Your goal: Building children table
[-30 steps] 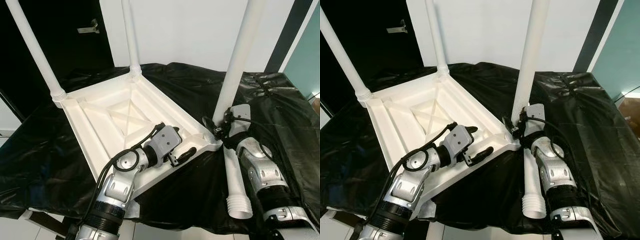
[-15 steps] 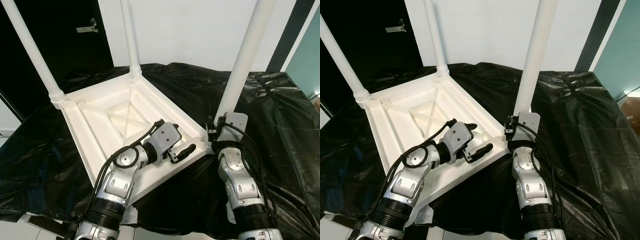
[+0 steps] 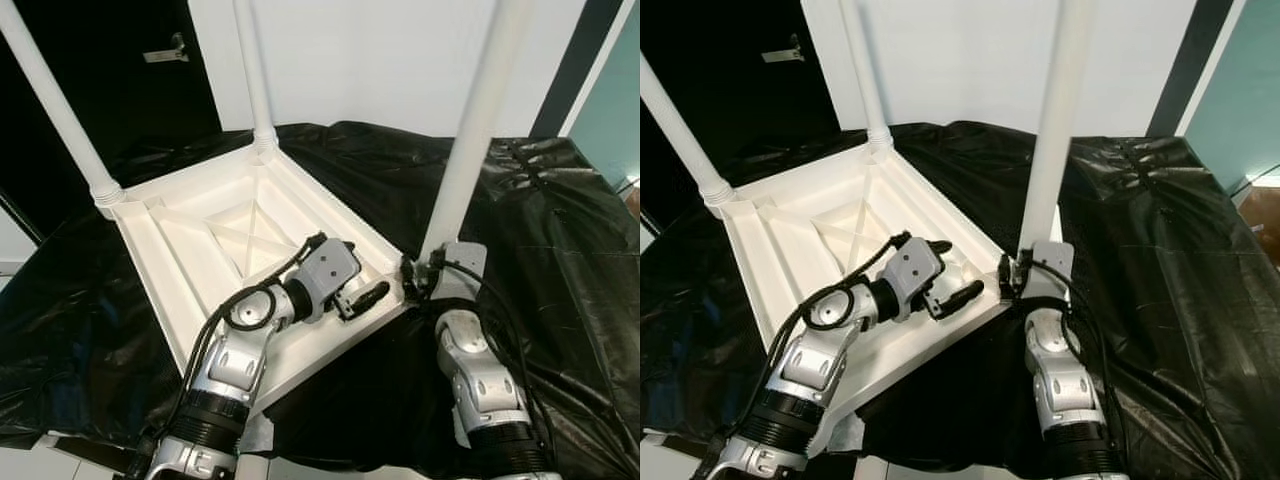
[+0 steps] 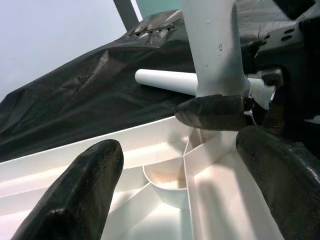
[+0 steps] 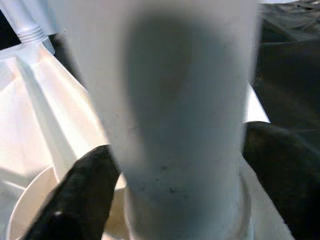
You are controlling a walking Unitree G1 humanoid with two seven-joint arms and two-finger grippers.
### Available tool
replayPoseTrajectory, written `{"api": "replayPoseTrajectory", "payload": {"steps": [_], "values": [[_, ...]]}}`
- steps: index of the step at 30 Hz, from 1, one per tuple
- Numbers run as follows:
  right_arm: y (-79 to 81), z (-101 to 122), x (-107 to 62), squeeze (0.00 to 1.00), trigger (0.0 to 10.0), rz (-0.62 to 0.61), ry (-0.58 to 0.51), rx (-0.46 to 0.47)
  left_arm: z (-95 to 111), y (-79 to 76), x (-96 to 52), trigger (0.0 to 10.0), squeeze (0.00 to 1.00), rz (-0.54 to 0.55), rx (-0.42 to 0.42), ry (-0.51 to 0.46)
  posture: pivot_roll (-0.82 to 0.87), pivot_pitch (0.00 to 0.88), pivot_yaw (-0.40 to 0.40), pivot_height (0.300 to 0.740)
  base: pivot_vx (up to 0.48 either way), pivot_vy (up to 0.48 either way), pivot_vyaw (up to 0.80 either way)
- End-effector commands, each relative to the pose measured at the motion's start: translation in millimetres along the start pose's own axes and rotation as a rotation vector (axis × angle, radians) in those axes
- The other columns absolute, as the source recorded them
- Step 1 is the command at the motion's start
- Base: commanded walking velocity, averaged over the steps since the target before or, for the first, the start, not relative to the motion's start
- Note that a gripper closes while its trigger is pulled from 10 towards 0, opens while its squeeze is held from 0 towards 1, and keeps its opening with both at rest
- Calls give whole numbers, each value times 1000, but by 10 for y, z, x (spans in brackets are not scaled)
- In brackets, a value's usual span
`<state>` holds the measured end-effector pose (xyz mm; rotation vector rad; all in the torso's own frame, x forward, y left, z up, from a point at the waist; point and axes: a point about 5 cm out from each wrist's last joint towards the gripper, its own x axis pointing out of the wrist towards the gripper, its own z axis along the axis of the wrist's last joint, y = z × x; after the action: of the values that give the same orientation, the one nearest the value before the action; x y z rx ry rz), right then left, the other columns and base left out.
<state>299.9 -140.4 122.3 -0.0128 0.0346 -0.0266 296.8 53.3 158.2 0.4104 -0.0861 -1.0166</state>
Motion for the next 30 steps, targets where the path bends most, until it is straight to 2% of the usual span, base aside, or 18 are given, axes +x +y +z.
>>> {"api": "replayPoseTrajectory", "payload": {"steps": [1, 2, 4, 5, 6, 7, 8, 9, 10, 13, 15, 21, 23, 25, 26, 29, 30], "values": [[5, 32, -43, 1000, 10000, 99, -10, 32, -36, 62, -16, 10000, 0, 122, -8, 10, -45, 0, 17, 740, 0, 0, 0], [5, 32, -43, 1000, 10000, 99, -10, 32, -36, 62, -16, 10000, 0, 122, -8, 10, -45, 0, 17, 740, 0, 0, 0], [-137, 99, -95, 1000, 10000, 231, -52, 12, -31, 69, -23, 10000, 0, 119, -6, 8, -49, 0, 16, 740, 0, 0, 0], [-137, 99, -95, 1000, 10000, 231, -52, 12, -31, 69, -23, 10000, 0, 119, -6, 8, -49, 0, 16, 740, 0, 0, 0], [-247, 120, -94, 1000, 10000, 271, -60, -6, -31, 73, -23, 10000, 0, 118, -6, 8, -53, 0, 16, 740, 0, 0, 0], [-247, 120, -94, 1000, 10000, 271, -60, -6, -31, 73, -23, 10000, 0, 118, -6, 8, -53, 0, 16, 740, 0, 0, 0], [-334, 139, -89, 1000, 10000, 298, -69, -30, -31, 74, -23, 10000, 0, 118, -7, 8, -53, 0, 16, 740, 0, 0, 0], [-334, 139, -89, 1000, 10000, 298, -69, -30, -31, 74, -23, 10000, 0, 118, -7, 8, -53, 0, 16, 740, 0, 0, 0], [-496, 197, -60, 0, 10000, 393, -84, -65, -28, 73, -15, 10000, 0, 115, -6, 8, -52, 0, 12, 740, 0, 0, 0], [-536, 213, -49, 0, 10000, 425, -86, -80, -26, 74, -11, 10000, 0, 115, -6, 8, -52, 0, 11, 740, 0, 0, 0], [-599, 242, 6, 0, 10000, 496, -78, -115, -24, 73, -7, 10000, 0, 114, -5, 9, -49, 0, 11, 740, 0, 0, 0], [-627, 289, 78, 0, 10000, 602, -63, -150, -26, 67, -7, 10000, 0, 107, -3, 12, -46, 0, 12, 740, 0, 0, 0], [-580, 291, 163, 0, 10000, 695, -32, -176, -22, 67, -1, 10000, 0, 99, 0, 12, -47, 0, 15, 740, 0, 0, 0], [-556, 292, 205, 0, 10000, 731, -21, -190, -20, 69, 2, 10000, 0, 97, 1, 11, -47, 0, 15, 740, 0, 0, 0], [-499, 305, 283, 0, 10000, 785, -9, -230, -7, 78, 13, 10000, 0, 96, 4, 9, -46, 0, 14, 740, 0, 0, 0], [-474, 307, 318, 0, 10000, 803, -1, -238, -2, 84, 17, 10000, 0, 96, 6, 7, -44, 0, 13, 740, 0, 0, 0], [-453, 303, 351, 0, 4863, 815, 6, -246, 5, 91, 21, 10000, 0, 97, 7, 6, -39, 0, 8, 740, 0, 0, 0]]}}
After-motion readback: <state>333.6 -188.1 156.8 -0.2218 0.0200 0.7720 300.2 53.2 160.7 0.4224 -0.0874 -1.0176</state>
